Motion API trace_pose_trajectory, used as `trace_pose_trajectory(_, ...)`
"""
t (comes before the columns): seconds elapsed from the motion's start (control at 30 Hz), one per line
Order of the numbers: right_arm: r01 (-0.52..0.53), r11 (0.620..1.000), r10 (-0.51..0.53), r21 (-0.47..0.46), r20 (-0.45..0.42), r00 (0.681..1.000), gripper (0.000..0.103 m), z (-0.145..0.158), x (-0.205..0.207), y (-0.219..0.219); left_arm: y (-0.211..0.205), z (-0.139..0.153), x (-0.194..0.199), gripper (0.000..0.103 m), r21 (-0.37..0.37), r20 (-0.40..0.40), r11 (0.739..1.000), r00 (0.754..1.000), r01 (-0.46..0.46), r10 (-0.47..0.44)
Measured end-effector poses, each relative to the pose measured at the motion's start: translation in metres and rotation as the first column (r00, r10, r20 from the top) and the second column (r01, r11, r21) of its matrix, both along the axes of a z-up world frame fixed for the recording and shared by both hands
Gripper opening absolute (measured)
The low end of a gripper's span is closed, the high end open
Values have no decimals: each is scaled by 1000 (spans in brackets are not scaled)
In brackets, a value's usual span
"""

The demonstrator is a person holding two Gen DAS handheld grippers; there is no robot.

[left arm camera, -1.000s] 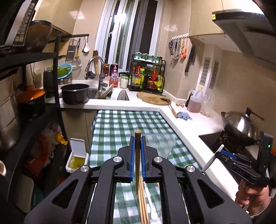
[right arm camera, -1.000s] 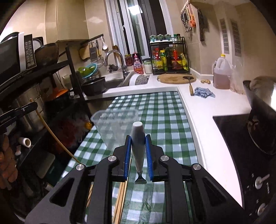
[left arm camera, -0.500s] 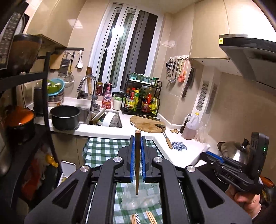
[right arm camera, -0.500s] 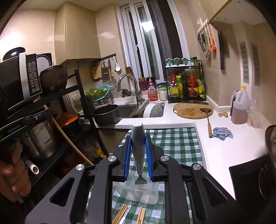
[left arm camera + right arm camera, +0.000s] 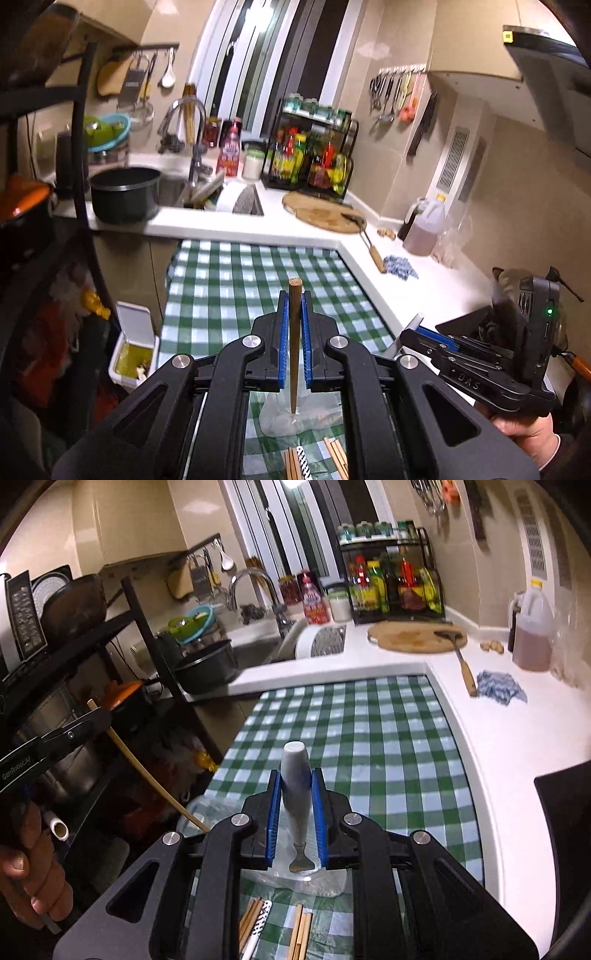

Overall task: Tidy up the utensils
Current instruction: 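Open the right gripper over the clear container while the left gripper drops its chopstick in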

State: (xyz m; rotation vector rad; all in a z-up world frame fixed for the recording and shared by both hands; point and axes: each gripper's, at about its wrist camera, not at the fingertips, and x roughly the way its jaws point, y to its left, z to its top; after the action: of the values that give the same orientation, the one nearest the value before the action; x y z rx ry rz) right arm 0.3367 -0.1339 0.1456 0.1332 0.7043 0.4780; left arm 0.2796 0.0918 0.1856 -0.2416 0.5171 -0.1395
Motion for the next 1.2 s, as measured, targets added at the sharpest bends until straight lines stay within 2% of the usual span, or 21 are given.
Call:
trace_pose_trajectory(0.17,2,1000,-3,-27,-50,999,17,-15,4,1,0,-19,9,6,-24,-46,999,999,24,-25)
trace_pose_trajectory(0.27,23,998,-27,-55,-78,997,24,-21,4,1,0,-28,15,7,-32,-89,999,995,33,-35)
trace_pose_trajectory(0.33,37,997,-43,-68,-86,995,34,-21,4,-1,1,-30,14,19,-24,-98,1000,995,19,-22)
trace_pose_trajectory(0.37,44,996,-50,-73,-86,995,42,-20,2,-2,1,-28,11,35,-11,-87,1000,996,7,-8)
trace_pose_trajectory(0.4,49,995,-55,-82,-80,995,45,-17,-1,-2,2,-26,7,45,-1,-72,1000,997,-2,2)
trace_pose_trajectory(0.43,57,994,-63,-95,-69,996,46,-14,-4,-3,4,-22,1,46,1,-55,1000,998,-12,12)
trace_pose_trajectory(0.57,79,990,-83,-121,-28,996,48,-3,-18,-10,12,-9,-17,46,-28,-15,999,999,-42,42)
trace_pose_trajectory(0.8,140,982,-122,-127,137,983,48,25,-84,-34,5,1,-74,46,30,62,998,996,-62,60)
trace_pose_trajectory(0.93,162,978,-130,-134,220,967,48,21,-131,-43,1,-17,-116,46,36,69,997,996,-63,60)
trace_pose_trajectory(1.03,187,973,-145,-133,276,950,46,6,-167,-50,-4,-38,-144,46,48,58,997,997,-61,58)
trace_pose_trajectory(1.1,191,971,-149,-140,266,952,44,-6,-181,-55,-8,-57,-162,43,61,47,996,997,-66,63)
trace_pose_trajectory(1.2,192,972,-158,-135,229,960,37,-26,-195,-63,-15,-85,-181,31,76,15,996,998,-55,54)
